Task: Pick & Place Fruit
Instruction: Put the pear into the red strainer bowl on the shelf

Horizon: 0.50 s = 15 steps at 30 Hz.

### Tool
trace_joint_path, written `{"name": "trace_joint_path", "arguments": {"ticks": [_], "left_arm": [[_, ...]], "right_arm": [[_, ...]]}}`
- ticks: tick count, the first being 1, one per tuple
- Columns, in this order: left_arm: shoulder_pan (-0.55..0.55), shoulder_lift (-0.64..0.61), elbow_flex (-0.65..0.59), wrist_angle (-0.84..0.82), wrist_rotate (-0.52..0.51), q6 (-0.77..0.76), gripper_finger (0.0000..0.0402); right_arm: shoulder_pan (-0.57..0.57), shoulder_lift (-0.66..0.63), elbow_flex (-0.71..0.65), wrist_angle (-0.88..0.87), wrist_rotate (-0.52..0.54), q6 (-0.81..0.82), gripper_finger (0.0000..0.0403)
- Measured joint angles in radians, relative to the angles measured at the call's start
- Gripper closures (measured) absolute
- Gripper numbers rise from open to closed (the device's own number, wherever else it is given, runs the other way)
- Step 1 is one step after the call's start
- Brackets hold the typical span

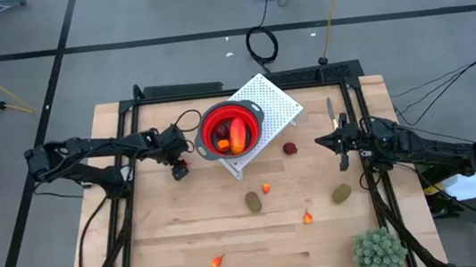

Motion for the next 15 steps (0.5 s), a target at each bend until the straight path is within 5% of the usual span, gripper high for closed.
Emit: {"name": "trace_joint_path", "arguments": {"ticks": [5,15], "left_arm": [[0.000,0.000,0.000,-0.002,0.009,0.000,0.0172],[0.000,0.001,-0.002,0.000,0.031,-0.009,0.0280]], "right_arm": [[0.000,0.000,0.000,0.000,0.000,0.000,0.0403],[0.000,0.000,0.000,0.000,0.000,0.000,0.0403]]}}
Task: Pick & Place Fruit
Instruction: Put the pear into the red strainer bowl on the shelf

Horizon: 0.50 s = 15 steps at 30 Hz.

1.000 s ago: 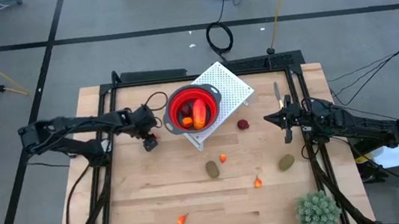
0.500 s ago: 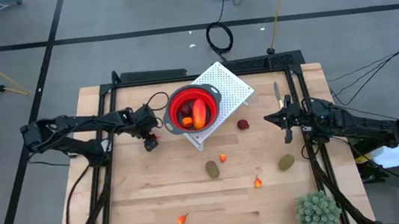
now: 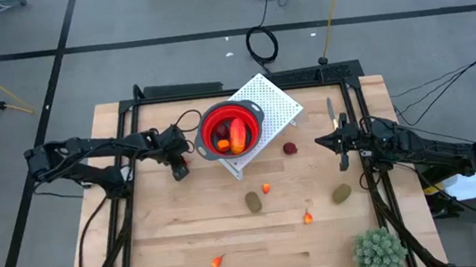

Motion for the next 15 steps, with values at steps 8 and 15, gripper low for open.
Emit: {"name": "trace_joint_path", "arguments": {"ticks": [8,15], "left_arm": [[0.000,-0.021,-0.002,-0.023,-0.005,-0.052,0.0296],[0.000,-0.111,-0.004,-0.144,-0.017,-0.132,0.0292]], "right_arm": [[0.000,0.000,0.000,0.000,0.000,0.000,0.0403],[0.000,0.000,0.000,0.000,0.000,0.000,0.0403]]}}
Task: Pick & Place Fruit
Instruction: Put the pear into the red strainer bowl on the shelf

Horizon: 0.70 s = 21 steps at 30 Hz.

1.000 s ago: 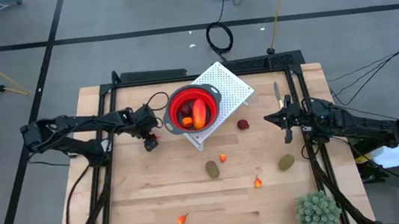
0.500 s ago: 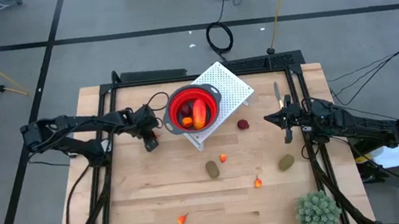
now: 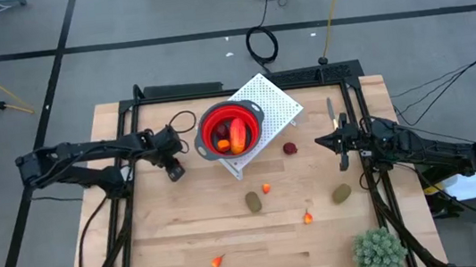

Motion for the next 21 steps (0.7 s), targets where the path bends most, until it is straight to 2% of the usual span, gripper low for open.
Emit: {"name": "trace_joint_path", "arguments": {"ticks": [5,11,16,21], "left_arm": [[0.000,-0.101,0.001,-0.088,-0.007,-0.099,0.0291],[0.000,-0.236,0.032,-0.196,-0.073,-0.254,0.0291],[0.000,-0.322,0.132,-0.272,-0.142,-0.366,0.0291],[0.000,-0.356,0.282,-0.379,-0.261,-0.445,0.0291]], "right_arm": [[0.000,0.000,0.000,0.000,0.000,0.000,0.0403],[0.000,0.000,0.000,0.000,0.000,0.000,0.0403],[0.000,0.000,0.000,0.000,0.000,-0.003,0.0403],[0.000,0.000,0.000,0.000,0.000,-0.003,0.0403]]}}
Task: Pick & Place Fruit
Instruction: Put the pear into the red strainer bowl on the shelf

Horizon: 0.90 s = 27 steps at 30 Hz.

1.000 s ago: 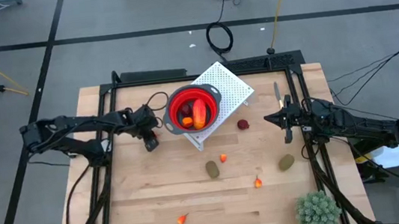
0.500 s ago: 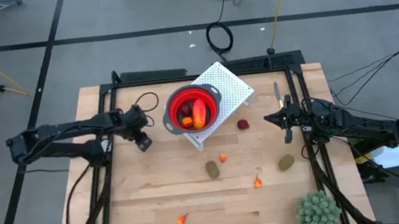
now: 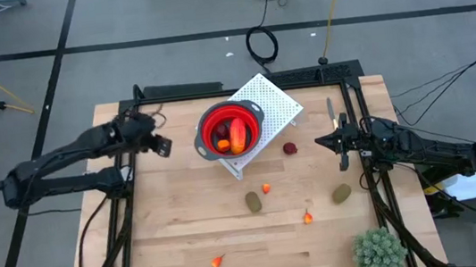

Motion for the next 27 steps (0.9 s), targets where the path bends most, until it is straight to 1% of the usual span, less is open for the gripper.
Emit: {"name": "trace_joint_path", "arguments": {"ticks": [2,8,11,14,22,27], "left_arm": [[0.000,-0.005,0.058,-0.010,-0.029,-0.001,0.0291],[0.000,-0.006,0.212,0.003,-0.062,-0.004,0.0291],[-0.005,-0.006,0.263,0.074,-0.062,-0.011,0.0291],[-0.020,-0.006,0.293,0.187,-0.058,-0.021,0.0291],[-0.064,-0.005,0.299,0.547,0.064,-0.024,0.0291],[-0.100,-0.005,0.298,0.719,0.205,-0.018,0.0291]], "right_arm": [[0.000,0.000,0.000,0.000,0.000,0.000,0.0403],[0.000,0.000,0.000,0.000,0.000,0.000,0.0403],[0.000,0.000,0.000,0.000,0.000,0.000,0.0403],[0.000,0.000,0.000,0.000,0.000,0.000,0.0403],[0.000,0.000,0.000,0.000,0.000,-0.001,0.0403],[0.000,0.000,0.000,0.000,0.000,-0.001,0.0403]]}}
